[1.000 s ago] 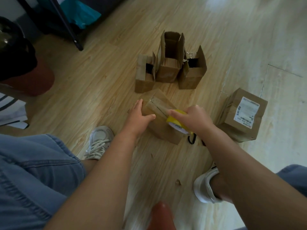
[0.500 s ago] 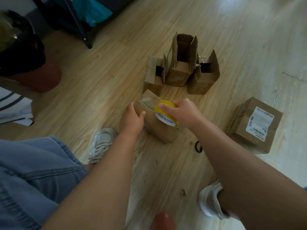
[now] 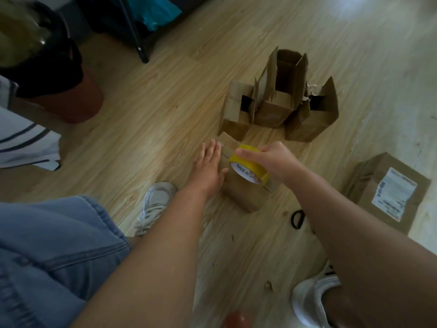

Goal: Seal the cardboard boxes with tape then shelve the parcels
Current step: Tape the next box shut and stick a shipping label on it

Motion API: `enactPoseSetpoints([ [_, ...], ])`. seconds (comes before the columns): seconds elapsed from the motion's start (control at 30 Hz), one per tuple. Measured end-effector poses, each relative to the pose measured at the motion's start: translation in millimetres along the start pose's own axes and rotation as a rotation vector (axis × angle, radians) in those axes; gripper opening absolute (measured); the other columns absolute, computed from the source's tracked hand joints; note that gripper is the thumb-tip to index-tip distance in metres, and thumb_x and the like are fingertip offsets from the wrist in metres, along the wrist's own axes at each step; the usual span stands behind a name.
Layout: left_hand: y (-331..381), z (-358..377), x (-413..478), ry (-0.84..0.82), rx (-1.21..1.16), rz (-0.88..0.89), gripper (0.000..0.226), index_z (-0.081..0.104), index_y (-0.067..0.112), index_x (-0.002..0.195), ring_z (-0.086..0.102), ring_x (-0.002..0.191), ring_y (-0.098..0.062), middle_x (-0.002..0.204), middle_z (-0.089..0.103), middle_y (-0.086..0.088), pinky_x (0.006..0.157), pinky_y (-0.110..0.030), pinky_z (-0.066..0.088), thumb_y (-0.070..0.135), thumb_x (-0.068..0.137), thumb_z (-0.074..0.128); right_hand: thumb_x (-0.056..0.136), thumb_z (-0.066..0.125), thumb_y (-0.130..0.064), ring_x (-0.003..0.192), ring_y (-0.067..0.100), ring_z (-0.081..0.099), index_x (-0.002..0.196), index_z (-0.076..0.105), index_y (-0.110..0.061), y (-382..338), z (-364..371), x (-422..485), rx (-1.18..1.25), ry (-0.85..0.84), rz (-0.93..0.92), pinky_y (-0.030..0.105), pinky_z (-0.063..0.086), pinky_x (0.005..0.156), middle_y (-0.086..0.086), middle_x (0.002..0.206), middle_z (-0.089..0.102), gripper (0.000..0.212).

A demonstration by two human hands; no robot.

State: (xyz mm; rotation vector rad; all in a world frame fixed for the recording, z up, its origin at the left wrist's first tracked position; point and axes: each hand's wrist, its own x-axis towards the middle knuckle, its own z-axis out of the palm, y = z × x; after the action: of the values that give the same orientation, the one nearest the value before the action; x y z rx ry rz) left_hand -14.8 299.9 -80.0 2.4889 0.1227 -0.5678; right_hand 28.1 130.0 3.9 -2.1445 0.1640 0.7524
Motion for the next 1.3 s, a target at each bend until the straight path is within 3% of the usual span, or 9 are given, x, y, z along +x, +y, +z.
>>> enactPoseSetpoints([
  [0.13,0,-2,-1,-0.006,-0.009,-0.013,0.072,-0.007,0.023,0.157,-0.021,0.149,-0.014,0.163,-0.018,0.008,0.123,-0.047,0.0,0.032,0.105,0.041,0.083,0.074,-0.052,0.052,0.011,0.036,0.062,0.046,-0.017,1,-5,-2,-0.067,0.013,-0.006,0.028,0.028,0.051,-0.001,0.059,0.037,0.049],
  [0.43,5,-6,-4,-0.051,0.069,-0.062,0.065,-0.012,0.029,0.156,-0.024,0.148,-0.014,0.161,-0.024,0.014,0.122,-0.049,-0.007,0.031,0.107,0.03,0.079,0.066,-0.068,0.051,0.014,0.043,0.056,0.047,-0.014,21,-14,-15,-0.446,0.131,0.005,0.031,0.036,0.052,-0.001,0.054,0.042,0.062],
  [0.6,7,-4,-5,-0.061,0.082,-0.07,0.063,-0.015,0.029,0.155,-0.026,0.147,-0.013,0.16,-0.026,0.014,0.121,-0.049,-0.008,0.032,0.107,0.027,0.081,0.063,-0.07,0.047,0.012,0.033,0.056,0.041,-0.016,39,-26,-28,-0.375,0.108,0.039,0.03,0.028,0.049,-0.001,0.054,0.035,0.063],
  [0.9,11,0,-7,-0.061,0.123,-0.105,0.061,-0.02,0.031,0.153,-0.03,0.145,-0.011,0.157,-0.032,0.017,0.121,-0.05,-0.011,0.035,0.106,0.019,0.085,0.058,-0.069,0.05,0.016,0.046,0.056,0.049,-0.013,57,-23,-41,-0.561,0.276,0.12,0.025,0.033,0.048,0.0,0.055,0.048,0.064],
  [1.13,15,2,-9,-0.052,0.155,-0.115,0.059,-0.021,0.03,0.153,-0.031,0.144,-0.012,0.156,-0.033,0.017,0.12,-0.051,-0.012,0.035,0.106,0.015,0.079,0.054,-0.079,0.066,0.022,0.062,0.06,0.054,-0.015,81,-13,-33,-0.58,0.316,0.191,0.028,0.045,0.06,0.003,0.067,0.059,0.067],
  [1.3,13,4,-9,-0.04,0.153,-0.109,0.059,-0.02,0.03,0.153,-0.031,0.145,-0.012,0.157,-0.032,0.016,0.12,-0.05,-0.013,0.035,0.106,0.015,0.078,0.052,-0.083,0.06,0.019,0.061,0.066,0.058,-0.014,87,-8,-26,-0.608,0.287,0.272,0.026,0.044,0.055,0.002,0.066,0.061,0.071],
])
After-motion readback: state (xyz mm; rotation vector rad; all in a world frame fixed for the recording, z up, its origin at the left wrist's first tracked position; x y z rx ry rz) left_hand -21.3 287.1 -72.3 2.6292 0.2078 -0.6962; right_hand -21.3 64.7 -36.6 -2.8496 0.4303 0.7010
